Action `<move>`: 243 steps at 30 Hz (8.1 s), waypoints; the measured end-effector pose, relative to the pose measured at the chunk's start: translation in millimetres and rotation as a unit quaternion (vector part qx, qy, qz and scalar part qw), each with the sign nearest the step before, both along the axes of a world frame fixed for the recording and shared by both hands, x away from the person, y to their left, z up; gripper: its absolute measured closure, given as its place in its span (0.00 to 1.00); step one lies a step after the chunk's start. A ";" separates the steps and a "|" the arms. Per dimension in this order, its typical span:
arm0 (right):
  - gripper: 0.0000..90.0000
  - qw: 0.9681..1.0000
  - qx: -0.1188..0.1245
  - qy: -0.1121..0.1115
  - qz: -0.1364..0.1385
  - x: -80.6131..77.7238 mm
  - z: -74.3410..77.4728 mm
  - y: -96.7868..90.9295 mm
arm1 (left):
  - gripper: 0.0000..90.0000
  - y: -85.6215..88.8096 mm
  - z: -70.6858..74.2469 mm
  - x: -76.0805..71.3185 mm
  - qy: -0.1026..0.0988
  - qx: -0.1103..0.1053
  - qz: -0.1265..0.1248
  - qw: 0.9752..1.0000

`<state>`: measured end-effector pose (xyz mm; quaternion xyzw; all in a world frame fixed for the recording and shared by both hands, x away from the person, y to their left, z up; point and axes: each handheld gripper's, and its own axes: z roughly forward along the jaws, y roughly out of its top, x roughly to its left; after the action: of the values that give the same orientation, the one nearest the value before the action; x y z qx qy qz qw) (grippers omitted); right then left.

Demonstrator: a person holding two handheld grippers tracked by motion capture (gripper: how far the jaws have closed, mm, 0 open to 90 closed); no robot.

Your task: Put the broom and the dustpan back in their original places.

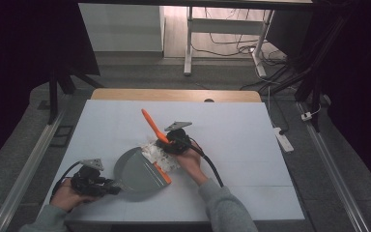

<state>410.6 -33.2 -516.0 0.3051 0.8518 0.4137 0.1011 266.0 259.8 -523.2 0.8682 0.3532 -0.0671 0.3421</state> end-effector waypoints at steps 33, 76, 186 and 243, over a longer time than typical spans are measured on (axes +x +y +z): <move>0.79 0.998 0.014 -0.046 -0.037 16.7 25.5 -25.3 | 0.68 -1.9 0.8 -1.0 -0.003 0.001 0.004 1.000; 0.79 0.993 -0.008 -0.018 0.120 -41.3 17.1 42.3 | 0.68 -5.3 -0.8 0.5 -0.002 0.001 0.012 1.000; 0.79 0.998 0.052 0.019 0.031 -90.3 20.6 -5.7 | 0.68 -33.8 -3.2 -22.2 0.000 -0.008 0.011 1.000; 0.79 0.995 0.080 0.007 0.051 -91.1 47.2 -13.9 | 0.69 -39.5 -4.2 -20.5 -0.009 -0.012 0.015 1.000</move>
<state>319.4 -47.1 -468.8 0.2710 0.8313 0.4829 0.0493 245.6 220.2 -527.5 0.8594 0.3618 -0.0587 0.3566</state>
